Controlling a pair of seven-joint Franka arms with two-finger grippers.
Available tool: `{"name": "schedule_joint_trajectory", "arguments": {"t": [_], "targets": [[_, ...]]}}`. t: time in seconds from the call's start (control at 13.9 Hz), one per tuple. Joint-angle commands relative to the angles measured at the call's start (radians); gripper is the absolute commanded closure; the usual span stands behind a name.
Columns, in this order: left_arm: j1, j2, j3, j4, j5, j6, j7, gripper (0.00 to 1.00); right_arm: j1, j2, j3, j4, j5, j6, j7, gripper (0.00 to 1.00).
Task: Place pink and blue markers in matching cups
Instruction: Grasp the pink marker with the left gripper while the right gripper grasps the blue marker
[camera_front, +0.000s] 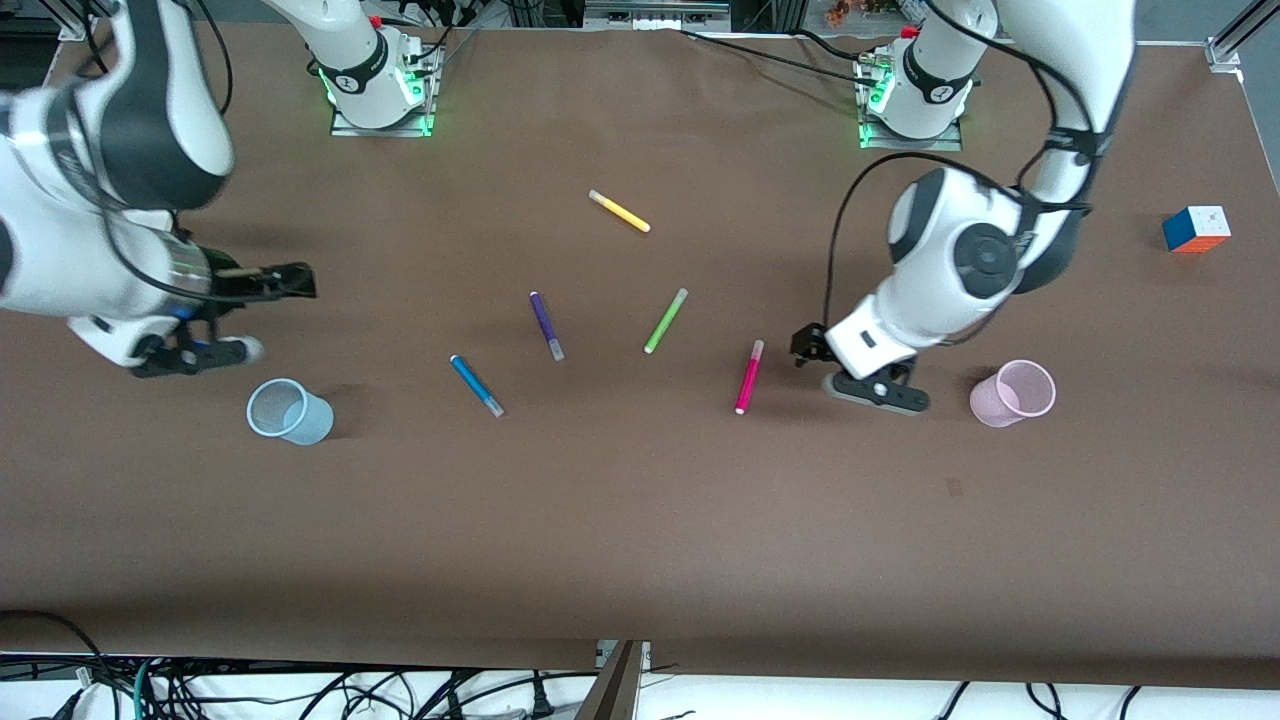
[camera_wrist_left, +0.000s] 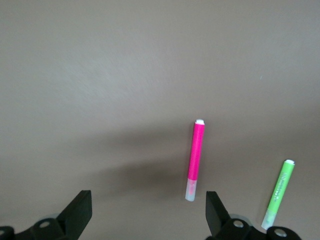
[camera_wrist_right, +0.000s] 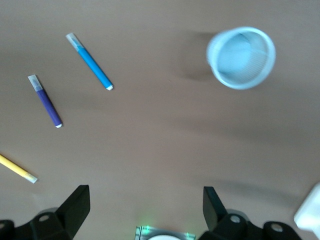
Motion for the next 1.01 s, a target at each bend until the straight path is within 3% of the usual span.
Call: {"name": "schedule_joint_trajectory", "arguments": {"t": [0.0, 0.43, 0.79, 0.86, 0.93], "targets": [[-0.032, 0.045, 0.007, -0.005, 0.112, 0.048, -0.124, 0.00, 0.068, 0.085, -0.004, 0.024, 0.005, 0.062, -0.017, 0.00], [-0.100, 0.175, 0.010, -0.005, 0.118, 0.201, -0.171, 0.00, 0.177, 0.248, -0.006, 0.012, -0.007, 0.264, -0.182, 0.00], [-0.123, 0.205, 0.010, -0.017, 0.132, 0.217, -0.186, 0.00, 0.246, 0.362, -0.007, 0.010, -0.024, 0.463, -0.197, 0.00], [-0.130, 0.202, 0.010, -0.028, 0.132, 0.217, -0.190, 0.05, 0.245, 0.378, -0.007, 0.010, -0.026, 0.493, -0.197, 0.00], [-0.132, 0.201, 0.010, -0.031, 0.132, 0.215, -0.201, 0.17, 0.245, 0.391, -0.007, 0.010, -0.027, 0.516, -0.198, 0.00]]}}
